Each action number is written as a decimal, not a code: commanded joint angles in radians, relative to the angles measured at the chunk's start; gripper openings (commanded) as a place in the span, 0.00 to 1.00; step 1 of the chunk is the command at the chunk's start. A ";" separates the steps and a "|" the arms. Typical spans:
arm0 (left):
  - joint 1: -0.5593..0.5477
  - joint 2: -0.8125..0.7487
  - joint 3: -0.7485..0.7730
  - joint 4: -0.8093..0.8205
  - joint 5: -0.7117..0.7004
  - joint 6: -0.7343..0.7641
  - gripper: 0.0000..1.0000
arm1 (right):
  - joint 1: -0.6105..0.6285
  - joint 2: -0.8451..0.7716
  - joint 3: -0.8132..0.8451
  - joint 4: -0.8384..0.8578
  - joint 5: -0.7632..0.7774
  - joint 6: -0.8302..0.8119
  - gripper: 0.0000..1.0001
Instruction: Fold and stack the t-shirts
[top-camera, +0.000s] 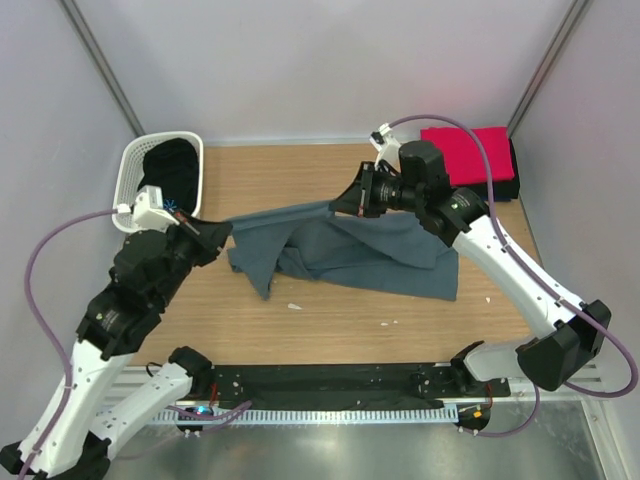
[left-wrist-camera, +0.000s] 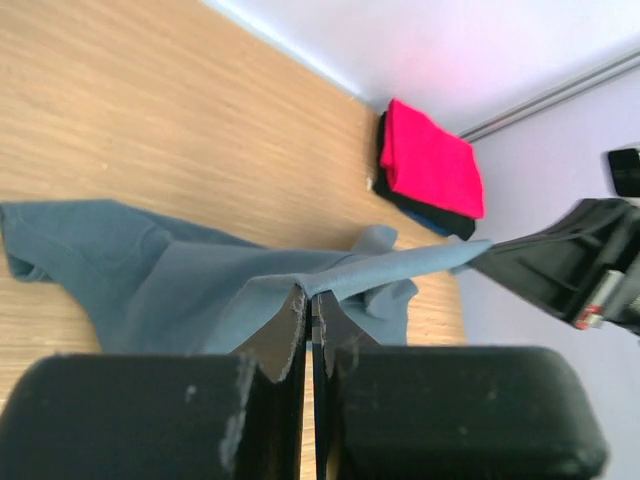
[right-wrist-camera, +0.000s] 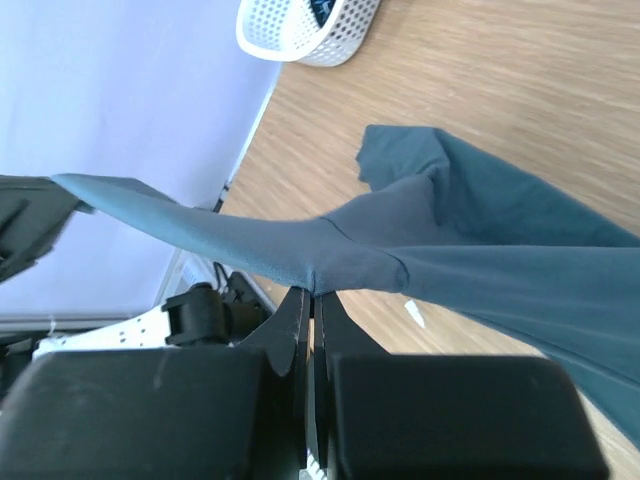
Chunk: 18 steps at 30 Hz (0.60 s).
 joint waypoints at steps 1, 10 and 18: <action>0.010 -0.024 0.182 -0.121 -0.112 0.105 0.00 | -0.011 -0.030 0.037 -0.022 0.004 0.005 0.01; 0.010 0.025 0.327 -0.310 -0.139 0.181 0.00 | 0.058 -0.102 -0.084 0.013 0.046 0.031 0.01; 0.010 0.163 0.177 -0.154 -0.129 0.164 0.00 | 0.079 0.063 -0.181 0.108 0.129 0.045 0.01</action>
